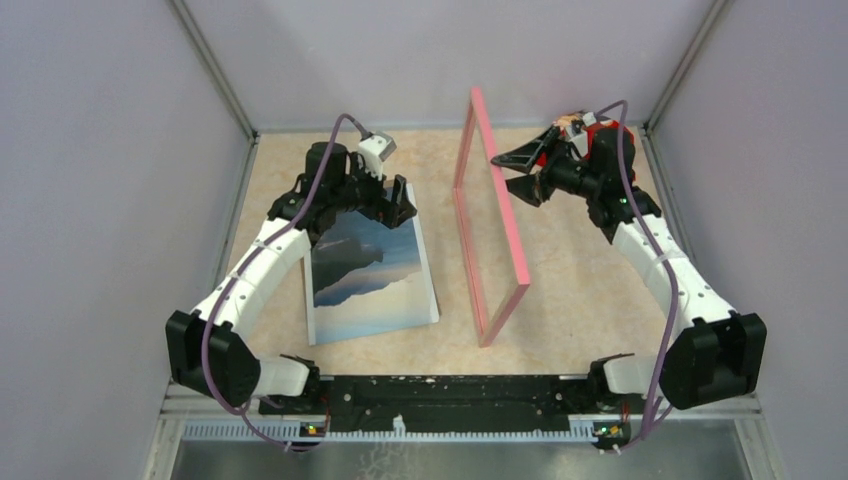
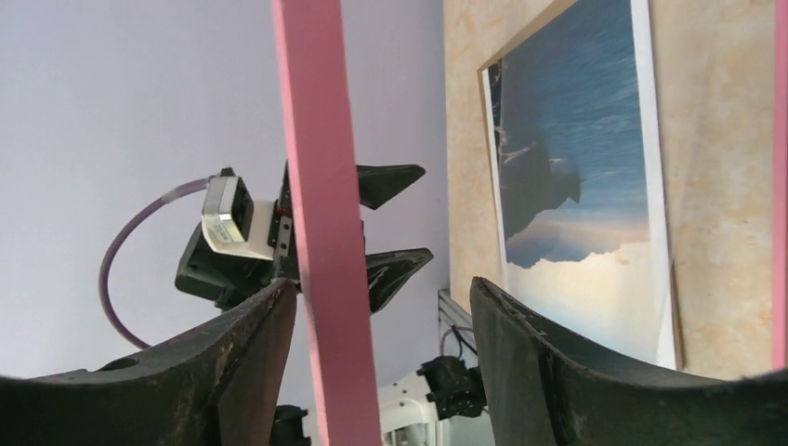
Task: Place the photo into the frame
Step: Turn over the photo frame at the center of the board.
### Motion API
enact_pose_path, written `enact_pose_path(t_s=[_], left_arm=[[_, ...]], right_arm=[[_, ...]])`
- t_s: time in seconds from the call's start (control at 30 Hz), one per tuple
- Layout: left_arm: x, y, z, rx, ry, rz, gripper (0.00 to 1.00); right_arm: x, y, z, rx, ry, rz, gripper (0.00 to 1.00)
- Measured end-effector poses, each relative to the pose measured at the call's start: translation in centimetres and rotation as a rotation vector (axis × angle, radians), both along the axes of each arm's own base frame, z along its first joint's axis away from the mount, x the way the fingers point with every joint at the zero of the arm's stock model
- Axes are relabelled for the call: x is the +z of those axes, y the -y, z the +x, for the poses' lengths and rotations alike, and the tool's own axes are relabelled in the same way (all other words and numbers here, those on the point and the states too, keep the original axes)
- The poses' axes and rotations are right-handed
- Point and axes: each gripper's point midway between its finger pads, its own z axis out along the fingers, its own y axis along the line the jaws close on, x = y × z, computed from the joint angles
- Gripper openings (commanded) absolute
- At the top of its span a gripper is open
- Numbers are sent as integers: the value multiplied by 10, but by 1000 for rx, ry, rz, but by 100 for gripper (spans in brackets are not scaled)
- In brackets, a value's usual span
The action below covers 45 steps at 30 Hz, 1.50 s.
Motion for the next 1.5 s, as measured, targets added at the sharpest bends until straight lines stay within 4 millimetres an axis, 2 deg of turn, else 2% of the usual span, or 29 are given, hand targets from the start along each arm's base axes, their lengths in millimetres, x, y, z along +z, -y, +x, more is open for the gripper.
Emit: enact_pose_path(t_s=[0.23, 0.33, 0.43, 0.7, 0.77, 0.87, 0.9, 1.0, 1.27, 1.5], left_arm=[[-4, 3, 1, -2, -4, 12, 99], [-6, 2, 2, 1, -6, 17, 99], [-6, 1, 3, 6, 1, 24, 99], [-7, 0, 4, 1, 11, 34, 99], [-7, 0, 4, 1, 11, 35, 99], [-7, 0, 4, 0, 13, 37, 99], [-7, 0, 4, 0, 14, 37, 99], [-7, 0, 4, -1, 18, 42, 99], [-10, -6, 7, 16, 30, 74, 99], [-13, -11, 9, 33, 33, 103, 99]], right_arm=[[6, 24, -3, -7, 49, -168, 70], [9, 35, -4, -22, 73, -255, 67], [3, 44, -6, -29, 80, -331, 63], [-12, 69, -12, -56, 74, -530, 63], [-15, 75, -12, -64, 74, -577, 59], [-28, 88, -14, -77, 56, -665, 44], [-33, 92, -15, -81, 49, -694, 36], [-48, 104, -17, -88, 34, -766, 26], [-108, 116, -34, -20, -53, -859, 20], [-127, 118, -32, -3, -45, -882, 20]])
